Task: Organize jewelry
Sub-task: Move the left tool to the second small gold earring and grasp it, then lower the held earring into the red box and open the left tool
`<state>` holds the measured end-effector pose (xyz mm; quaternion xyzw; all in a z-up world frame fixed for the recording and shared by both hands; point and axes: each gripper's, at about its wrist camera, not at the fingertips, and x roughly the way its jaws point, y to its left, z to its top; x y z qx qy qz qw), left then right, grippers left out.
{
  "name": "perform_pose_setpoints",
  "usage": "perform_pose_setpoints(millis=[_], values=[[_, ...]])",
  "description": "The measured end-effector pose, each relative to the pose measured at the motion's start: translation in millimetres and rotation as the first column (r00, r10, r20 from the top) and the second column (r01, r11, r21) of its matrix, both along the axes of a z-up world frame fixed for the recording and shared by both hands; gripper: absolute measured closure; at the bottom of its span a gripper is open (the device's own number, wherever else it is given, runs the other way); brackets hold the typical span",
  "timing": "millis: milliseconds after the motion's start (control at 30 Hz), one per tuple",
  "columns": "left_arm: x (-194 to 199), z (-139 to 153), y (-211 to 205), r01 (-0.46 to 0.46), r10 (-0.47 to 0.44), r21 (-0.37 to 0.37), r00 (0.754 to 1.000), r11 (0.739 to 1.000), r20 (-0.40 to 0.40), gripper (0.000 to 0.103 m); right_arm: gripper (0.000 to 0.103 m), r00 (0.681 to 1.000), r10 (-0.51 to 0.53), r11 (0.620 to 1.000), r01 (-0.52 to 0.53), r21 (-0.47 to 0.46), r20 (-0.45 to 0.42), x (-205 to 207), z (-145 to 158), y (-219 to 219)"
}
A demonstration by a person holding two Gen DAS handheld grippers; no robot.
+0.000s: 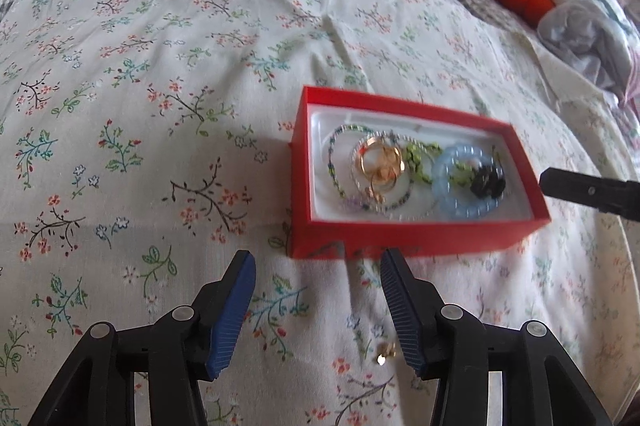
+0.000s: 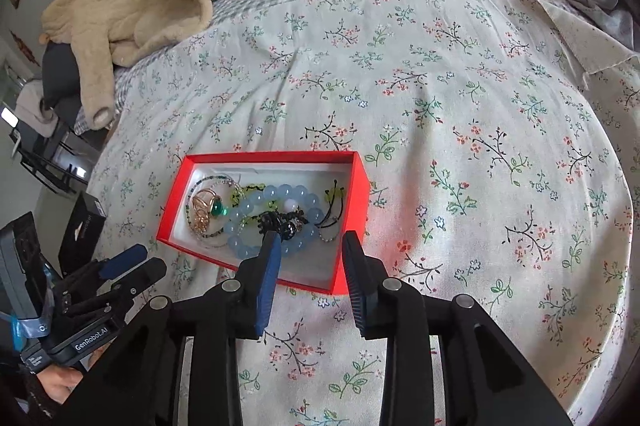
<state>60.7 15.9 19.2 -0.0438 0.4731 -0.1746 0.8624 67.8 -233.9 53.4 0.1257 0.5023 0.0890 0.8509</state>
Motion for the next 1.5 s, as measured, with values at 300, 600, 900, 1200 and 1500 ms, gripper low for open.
perform_pose_setpoints(millis=[300,600,900,1200,1500], values=[[-25,-15,-13,0.126,-0.125,0.046,0.992,0.991,-0.015,0.048,0.069,0.999,0.037,0.998,-0.039,-0.058,-0.038,-27,-6,2],[-51,-30,-33,0.322,-0.321,0.062,0.947,0.945,-0.028,0.061,0.050,0.995,0.068,0.994,-0.074,-0.080,-0.069,-51,-20,3],[-50,-46,-46,0.352,-0.347,0.092,0.935,0.931,-0.068,0.078,0.050,0.985,0.118,0.986,-0.132,-0.105,-0.129,-60,-42,17],[-42,-51,-56,0.334,-0.330,0.136,0.942,0.933,-0.052,0.081,0.050,0.983,0.129,0.984,-0.143,-0.105,-0.132,-61,-43,22],[-41,-51,-59,0.326,-0.327,0.204,0.944,0.923,-0.027,0.099,0.050,0.986,0.106,0.988,-0.119,-0.098,-0.129,-59,-41,19]])
